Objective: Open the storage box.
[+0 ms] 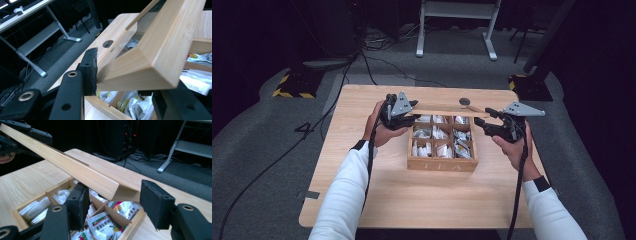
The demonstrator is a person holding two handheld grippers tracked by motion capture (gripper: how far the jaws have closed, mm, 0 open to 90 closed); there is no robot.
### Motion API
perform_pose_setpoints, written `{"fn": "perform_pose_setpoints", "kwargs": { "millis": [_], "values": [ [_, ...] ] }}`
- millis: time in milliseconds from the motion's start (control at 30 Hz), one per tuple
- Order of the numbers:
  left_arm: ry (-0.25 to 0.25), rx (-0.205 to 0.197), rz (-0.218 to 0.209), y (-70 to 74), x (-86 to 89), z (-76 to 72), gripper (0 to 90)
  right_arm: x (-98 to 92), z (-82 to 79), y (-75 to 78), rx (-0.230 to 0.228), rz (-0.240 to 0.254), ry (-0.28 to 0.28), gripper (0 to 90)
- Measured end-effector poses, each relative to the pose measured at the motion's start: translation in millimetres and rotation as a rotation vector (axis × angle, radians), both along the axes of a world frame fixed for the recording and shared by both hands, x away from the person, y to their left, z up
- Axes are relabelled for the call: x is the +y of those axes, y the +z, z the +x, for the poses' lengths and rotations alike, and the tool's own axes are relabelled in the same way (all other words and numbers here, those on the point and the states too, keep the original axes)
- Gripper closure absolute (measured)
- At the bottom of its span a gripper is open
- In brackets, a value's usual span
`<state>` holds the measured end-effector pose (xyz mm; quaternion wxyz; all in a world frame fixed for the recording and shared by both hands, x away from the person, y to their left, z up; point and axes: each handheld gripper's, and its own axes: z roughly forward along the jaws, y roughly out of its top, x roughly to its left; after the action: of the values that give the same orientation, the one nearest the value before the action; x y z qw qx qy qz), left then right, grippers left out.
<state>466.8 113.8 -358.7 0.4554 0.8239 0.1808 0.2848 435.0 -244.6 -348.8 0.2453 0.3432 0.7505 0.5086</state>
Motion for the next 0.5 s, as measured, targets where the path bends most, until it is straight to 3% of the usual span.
{"fn": "perform_pose_setpoints", "kwargs": {
  "millis": [267,500],
  "values": [
    [0.003,0.011,-0.051,6.6,2.0,13.1,58.1,5.6,8.3,16.8,-0.063,-0.061,-0.004,44.3],
    [0.000,0.021,-0.108,10.1,4.7,26.6,57.2,3.7,18.5,25.9,-0.078,-0.043,-0.014,48.3]
  ]
}}
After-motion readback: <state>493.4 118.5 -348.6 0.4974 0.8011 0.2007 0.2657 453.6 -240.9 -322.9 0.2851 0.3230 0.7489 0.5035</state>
